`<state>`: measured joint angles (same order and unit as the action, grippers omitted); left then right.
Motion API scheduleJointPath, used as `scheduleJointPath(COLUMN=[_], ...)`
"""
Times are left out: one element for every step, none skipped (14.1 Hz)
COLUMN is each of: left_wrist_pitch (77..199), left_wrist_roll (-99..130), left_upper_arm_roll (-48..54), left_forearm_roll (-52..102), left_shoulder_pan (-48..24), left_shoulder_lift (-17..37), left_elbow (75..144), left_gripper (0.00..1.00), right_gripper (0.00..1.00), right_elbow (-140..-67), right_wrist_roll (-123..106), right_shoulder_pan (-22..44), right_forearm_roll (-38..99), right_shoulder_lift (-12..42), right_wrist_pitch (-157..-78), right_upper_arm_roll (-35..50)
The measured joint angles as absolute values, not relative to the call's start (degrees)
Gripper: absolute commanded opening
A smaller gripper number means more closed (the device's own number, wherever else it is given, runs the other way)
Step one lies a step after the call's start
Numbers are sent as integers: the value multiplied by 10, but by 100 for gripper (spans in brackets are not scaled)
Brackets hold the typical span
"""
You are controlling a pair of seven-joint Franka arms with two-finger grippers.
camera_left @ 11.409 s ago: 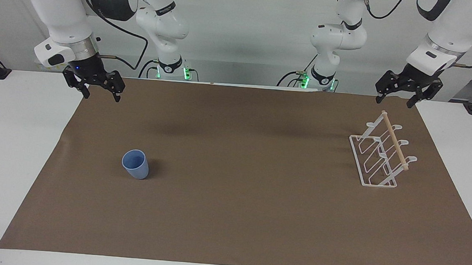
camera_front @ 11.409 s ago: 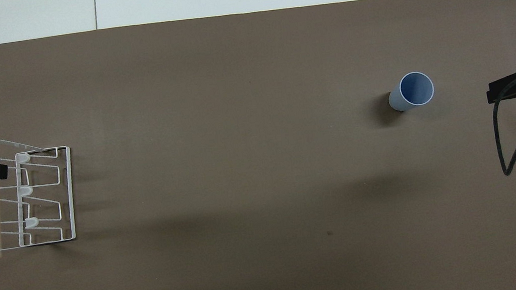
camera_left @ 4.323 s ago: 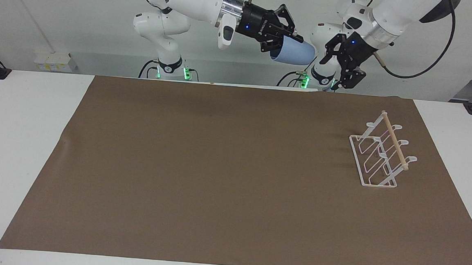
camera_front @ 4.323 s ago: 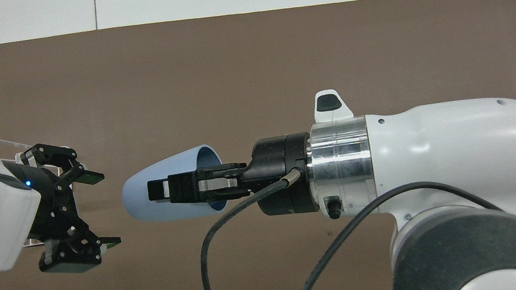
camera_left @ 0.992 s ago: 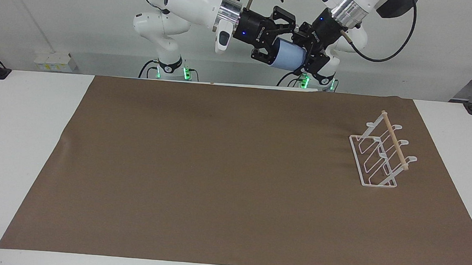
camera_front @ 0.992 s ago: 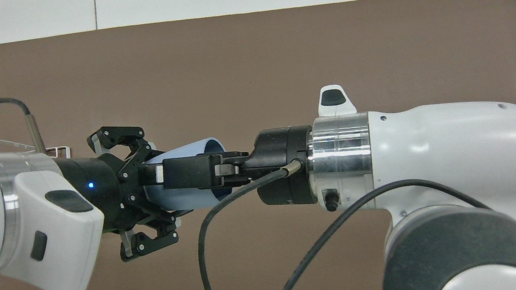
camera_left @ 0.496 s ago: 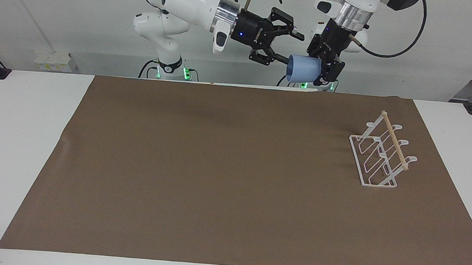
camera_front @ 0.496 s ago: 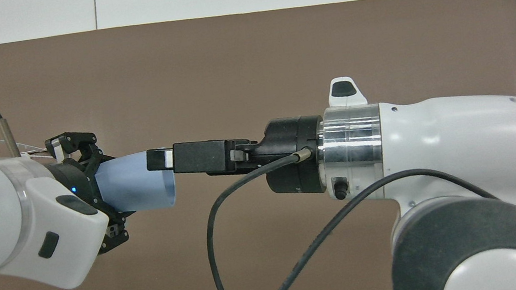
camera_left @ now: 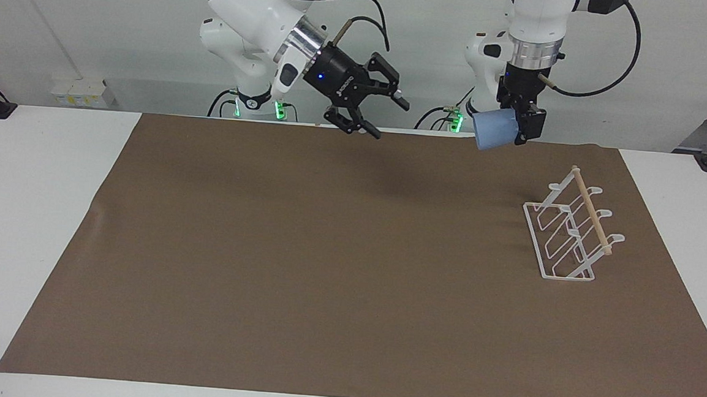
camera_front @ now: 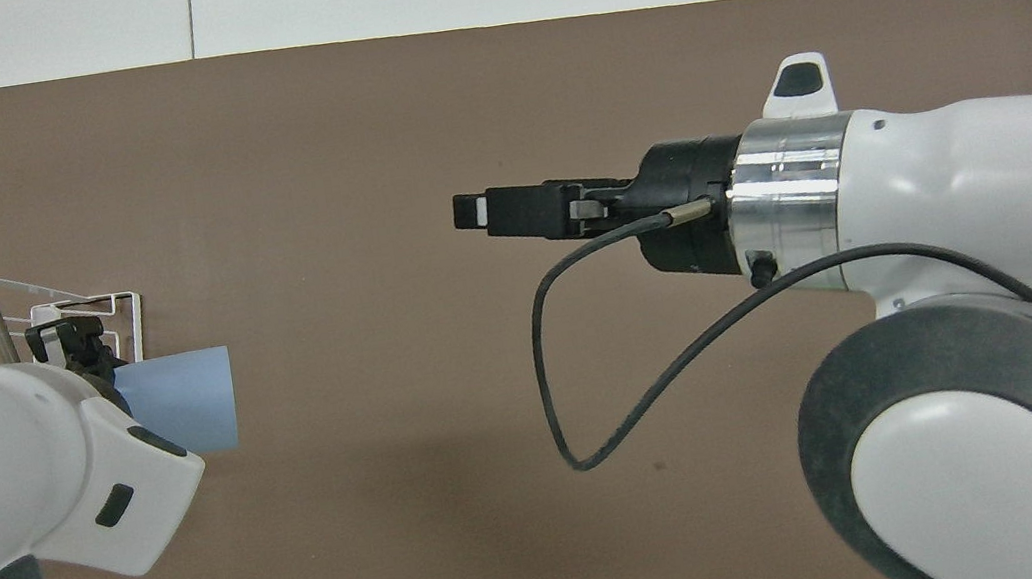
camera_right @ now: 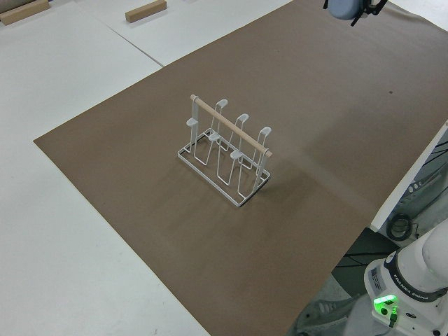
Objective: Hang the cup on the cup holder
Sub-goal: 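Open the right gripper and withdraw it while the left gripper carries the cup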
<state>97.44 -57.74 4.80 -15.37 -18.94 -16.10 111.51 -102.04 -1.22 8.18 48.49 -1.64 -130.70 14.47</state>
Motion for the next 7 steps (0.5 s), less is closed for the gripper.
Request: scheduleJointPath(left_wrist_pitch=[989,1010,1038,1061,1074,1082,1084], left_wrist_roll=[-577,-577,-577,-580,-583,-584,-583], left_upper_arm_roll=[47,47,47,46,45,44,44], left_forearm_roll=[-176,-193,-211,-234,-259,-280,-300], left_shoulder_pan=[-187,-178,-160,-141,-128,-121,-120], left_shoulder_lift=[-161,-161,-161,-160,-157,-153,-147], left_elbow=[1128,1143,1160,1175,1186,1192,1195], left_gripper=[0,0,0,0,0,0,0], right_gripper=[77,77,76,73,73,73,72], right_elbow=[-1020,-1020,-1020,-1020,-1020,-1020,-1020], right_wrist_roll=[-12,-12,-13,-13,-13,-13,-13], right_shoulder_pan=[63,44,25,9,-5,-15,-24], right_forearm_roll=[444,405,365,322,276,236,198], right_shoulder_lift=[-14,-11,-8,-5,-3,-2,-1], right_wrist_pitch=[-1307,-1307,-1307,-1307,-1306,-1305,-1302], right_upper_arm_roll=[144,144,144,143,143,143,143])
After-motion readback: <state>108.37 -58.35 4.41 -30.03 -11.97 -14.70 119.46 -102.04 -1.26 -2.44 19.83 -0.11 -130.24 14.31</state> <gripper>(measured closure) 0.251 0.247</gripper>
